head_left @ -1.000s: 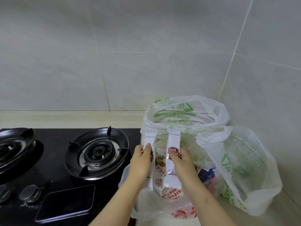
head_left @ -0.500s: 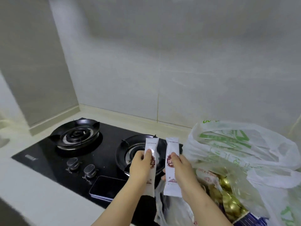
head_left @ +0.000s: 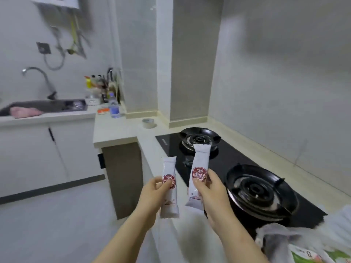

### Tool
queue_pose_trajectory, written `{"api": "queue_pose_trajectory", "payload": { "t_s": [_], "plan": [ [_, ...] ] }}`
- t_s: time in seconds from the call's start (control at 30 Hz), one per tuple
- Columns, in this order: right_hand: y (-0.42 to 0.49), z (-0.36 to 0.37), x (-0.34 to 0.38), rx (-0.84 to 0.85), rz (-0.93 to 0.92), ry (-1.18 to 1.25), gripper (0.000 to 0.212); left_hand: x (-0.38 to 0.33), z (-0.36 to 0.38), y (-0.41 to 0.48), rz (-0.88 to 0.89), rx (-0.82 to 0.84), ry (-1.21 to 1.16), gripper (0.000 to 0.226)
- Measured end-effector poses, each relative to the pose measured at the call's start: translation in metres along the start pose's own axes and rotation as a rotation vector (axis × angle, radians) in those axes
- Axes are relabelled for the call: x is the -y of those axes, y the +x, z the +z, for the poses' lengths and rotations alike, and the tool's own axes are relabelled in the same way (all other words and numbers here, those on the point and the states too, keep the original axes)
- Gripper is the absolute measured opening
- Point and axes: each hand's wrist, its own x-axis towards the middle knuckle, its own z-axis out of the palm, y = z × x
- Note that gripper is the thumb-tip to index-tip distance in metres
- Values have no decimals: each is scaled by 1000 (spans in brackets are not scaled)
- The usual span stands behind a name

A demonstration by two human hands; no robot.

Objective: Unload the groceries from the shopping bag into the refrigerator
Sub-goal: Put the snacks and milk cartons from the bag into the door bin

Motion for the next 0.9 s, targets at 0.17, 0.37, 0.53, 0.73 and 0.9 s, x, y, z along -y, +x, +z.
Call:
{"api": "queue_pose_trajectory", "payload": {
  "t_s": [0.17,0.37,0.53,0.73,0.9],
  "plan": [
    [-27,112,-2,317,24,-45,24,-4,-115,-33,79,-328,-80,4],
    [-87,265,-13,623,112,-64,25,-9,-254,-99,168,-756,-53,16],
    [-174,378,-15,924,141,-35,27,-5,-368,-187,202,-1021,-99,17],
    [-296,489,-1,1279,-25,153,31,-16,-479,-311,359,-1174,-91,26],
    [-384,557,19,1399,-7,212,22,-29,-542,-394,484,-1468,-50,19]
  ]
}}
